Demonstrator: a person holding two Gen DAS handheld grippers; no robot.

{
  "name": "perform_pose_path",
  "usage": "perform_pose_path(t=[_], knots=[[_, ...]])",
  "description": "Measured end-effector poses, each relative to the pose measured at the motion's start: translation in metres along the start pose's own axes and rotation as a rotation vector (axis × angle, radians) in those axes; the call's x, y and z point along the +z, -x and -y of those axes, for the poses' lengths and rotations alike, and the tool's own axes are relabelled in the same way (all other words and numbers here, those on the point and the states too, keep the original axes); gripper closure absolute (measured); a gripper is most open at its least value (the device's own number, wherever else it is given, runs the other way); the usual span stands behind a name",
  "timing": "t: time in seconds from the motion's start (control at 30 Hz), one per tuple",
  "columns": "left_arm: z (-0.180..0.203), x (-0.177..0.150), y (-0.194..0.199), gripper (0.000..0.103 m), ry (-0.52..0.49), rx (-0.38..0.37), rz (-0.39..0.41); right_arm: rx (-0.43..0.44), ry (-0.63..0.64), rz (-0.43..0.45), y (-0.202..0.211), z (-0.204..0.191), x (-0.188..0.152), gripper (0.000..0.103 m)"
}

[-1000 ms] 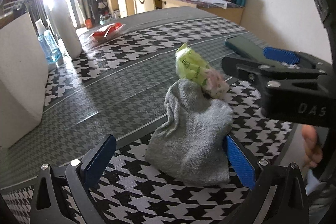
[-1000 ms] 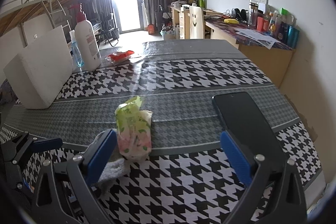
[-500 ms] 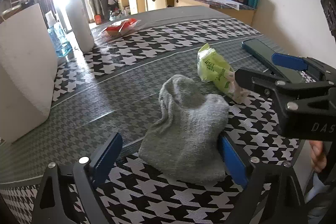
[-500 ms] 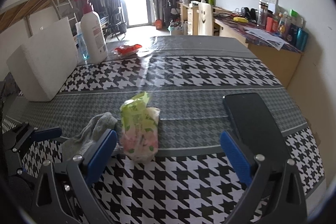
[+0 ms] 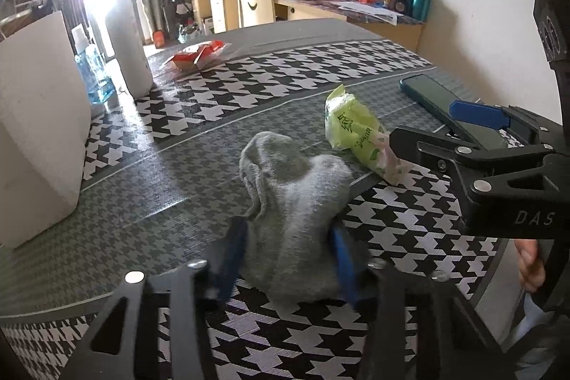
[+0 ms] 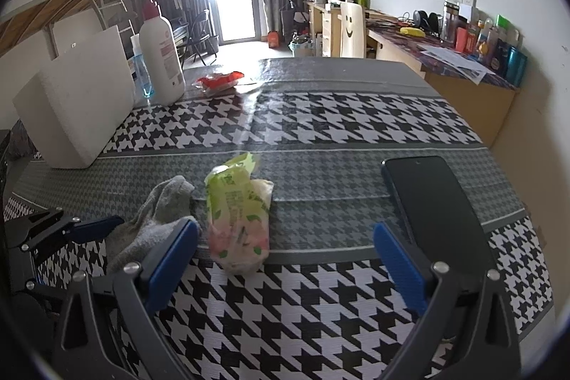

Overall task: Organize soft objects
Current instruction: 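Close the left gripper on the grey sock while the right tool approaches the green packet, then move the right tool down toward the green tissue packet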

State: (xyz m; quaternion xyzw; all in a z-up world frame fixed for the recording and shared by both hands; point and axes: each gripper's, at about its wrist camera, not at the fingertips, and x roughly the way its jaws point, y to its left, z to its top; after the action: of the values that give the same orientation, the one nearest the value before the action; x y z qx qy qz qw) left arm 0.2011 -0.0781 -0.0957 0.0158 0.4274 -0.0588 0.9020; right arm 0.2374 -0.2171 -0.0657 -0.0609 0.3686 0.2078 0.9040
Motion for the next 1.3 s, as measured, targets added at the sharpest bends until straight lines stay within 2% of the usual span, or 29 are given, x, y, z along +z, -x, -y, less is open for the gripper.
perform_pose_path(t=[0.03, 0.13, 0.23, 0.37, 0.73, 0.8, 1.03, 1.2, 1.3], knots=[[-0.001, 0.000, 0.000, 0.068, 0.003, 0.000, 0.002, 0.000, -0.001, 0.000, 0.000, 0.000, 0.000, 0.002], [-0.004, 0.000, 0.000, 0.080, 0.008, -0.004, 0.007, 0.004, -0.003, -0.001, 0.001, 0.000, -0.001, 0.002], [-0.007, 0.001, 0.001, 0.085, 0.018, -0.018, 0.008, 0.007, -0.001, 0.001, 0.002, 0.000, -0.001, 0.002], [-0.007, 0.002, 0.010, 0.085, 0.013, -0.024, 0.036, 0.031, 0.004, 0.012, 0.006, -0.003, -0.001, 0.002], [-0.007, 0.002, 0.013, 0.085, 0.005, -0.028, 0.040, 0.036, 0.026, 0.006, 0.005, -0.012, 0.002, 0.006], [-0.007, 0.002, 0.014, 0.085, 0.007, -0.024, 0.040, 0.039, 0.032, 0.004, 0.004, -0.012, 0.002, 0.012], [-0.010, 0.003, 0.015, 0.085, 0.007, -0.024, 0.040, 0.054, 0.050, -0.026, -0.008, -0.020, 0.004, 0.021], [-0.011, 0.004, 0.014, 0.085, 0.011, -0.022, 0.037, 0.049, 0.060, -0.062, -0.017, -0.025, 0.003, 0.037], [-0.011, 0.004, 0.014, 0.085, 0.012, -0.023, 0.037, 0.046, 0.062, -0.078, -0.021, -0.027, 0.001, 0.042]])
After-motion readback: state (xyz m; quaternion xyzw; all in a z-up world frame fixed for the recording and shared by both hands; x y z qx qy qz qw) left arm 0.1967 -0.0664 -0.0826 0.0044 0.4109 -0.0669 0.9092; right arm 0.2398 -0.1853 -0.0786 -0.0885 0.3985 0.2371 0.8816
